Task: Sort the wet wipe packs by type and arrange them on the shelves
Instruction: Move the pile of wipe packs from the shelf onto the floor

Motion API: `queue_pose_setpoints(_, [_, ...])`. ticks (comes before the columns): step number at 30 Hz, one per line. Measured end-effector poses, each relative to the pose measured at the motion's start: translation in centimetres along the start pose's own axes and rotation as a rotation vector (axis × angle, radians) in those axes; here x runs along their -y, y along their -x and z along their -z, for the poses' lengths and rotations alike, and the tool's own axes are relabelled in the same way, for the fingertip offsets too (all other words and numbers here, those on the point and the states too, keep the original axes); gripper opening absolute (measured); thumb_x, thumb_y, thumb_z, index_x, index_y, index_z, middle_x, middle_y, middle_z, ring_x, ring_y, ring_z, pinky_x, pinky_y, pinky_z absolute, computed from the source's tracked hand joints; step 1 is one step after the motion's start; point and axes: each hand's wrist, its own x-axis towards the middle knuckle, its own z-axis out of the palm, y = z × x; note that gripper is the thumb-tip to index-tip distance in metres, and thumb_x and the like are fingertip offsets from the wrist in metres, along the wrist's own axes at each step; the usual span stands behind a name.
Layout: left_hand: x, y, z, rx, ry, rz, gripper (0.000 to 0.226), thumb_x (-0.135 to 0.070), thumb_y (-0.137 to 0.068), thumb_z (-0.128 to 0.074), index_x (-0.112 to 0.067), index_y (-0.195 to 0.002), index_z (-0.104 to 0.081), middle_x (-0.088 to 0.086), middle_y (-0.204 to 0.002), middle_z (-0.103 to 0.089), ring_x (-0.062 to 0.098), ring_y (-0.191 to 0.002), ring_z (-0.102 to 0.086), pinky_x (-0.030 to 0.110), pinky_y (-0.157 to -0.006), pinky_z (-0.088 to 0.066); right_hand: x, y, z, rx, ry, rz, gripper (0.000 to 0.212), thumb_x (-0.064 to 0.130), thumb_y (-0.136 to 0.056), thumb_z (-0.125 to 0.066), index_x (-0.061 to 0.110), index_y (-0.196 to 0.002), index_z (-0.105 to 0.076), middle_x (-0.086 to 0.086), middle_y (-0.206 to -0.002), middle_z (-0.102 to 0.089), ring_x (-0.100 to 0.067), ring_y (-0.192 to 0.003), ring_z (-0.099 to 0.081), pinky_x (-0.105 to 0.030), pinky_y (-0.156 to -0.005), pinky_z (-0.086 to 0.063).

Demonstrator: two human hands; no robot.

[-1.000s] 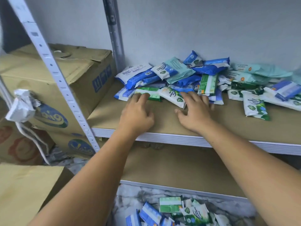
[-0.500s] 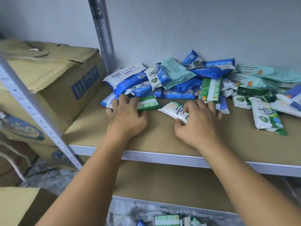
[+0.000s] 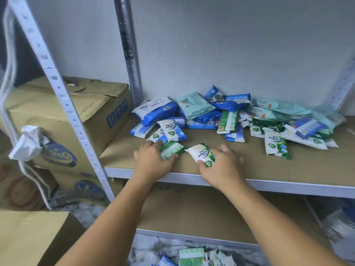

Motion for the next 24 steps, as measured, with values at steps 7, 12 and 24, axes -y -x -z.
queue_pose_setpoints(7, [-1.1, 9.5, 1.1, -0.088, 0.325, 0.038, 0.072, -0.064, -0.078, -0.067, -0.024, -0.137, -0.056, 0.0, -0.117, -0.057, 0.024, -0.116, -0.054, 0.043, -0.101, -0.044, -1.8, 8.9, 2.1, -0.219, -0.18, 0.029, 0.047, 0.059, -0.077, -0.048, 0.023, -0.098, -0.069, 0.009, -0.089, -0.043, -0.026, -0.084, -0.058, -0.041, -0.077, -0.046])
queue_pose_setpoints(12, [-1.6, 15.7, -0.7, -0.039, 0.357, 0.029, 0.06, -0.069, -0.078, -0.054, -0.029, -0.122, -0.063, -0.007, -0.105, -0.055, 0.02, -0.106, -0.054, 0.045, -0.093, -0.045, -4.9, 14.2, 1.2, -0.372, -0.375, -0.042, 0.042, 0.047, -0.077, -0.058, 0.014, -0.099, -0.071, 0.004, -0.09, -0.05, -0.022, -0.075, -0.056, -0.041, -0.069, -0.051])
queue_pose_setpoints(24, [4.8, 22.9, -14.5, 0.557, -0.006, 0.11, 0.058, -0.053, -0.08, -0.056, -0.033, -0.134, -0.053, 0.0, -0.127, -0.058, 0.031, -0.12, -0.047, 0.045, -0.102, -0.039, -12.6, 22.2, -9.6, 0.434, -0.027, -0.607, 0.033, 0.045, -0.08, -0.064, 0.02, -0.1, -0.073, -0.004, -0.1, -0.067, -0.027, -0.086, -0.067, -0.027, -0.07, -0.047])
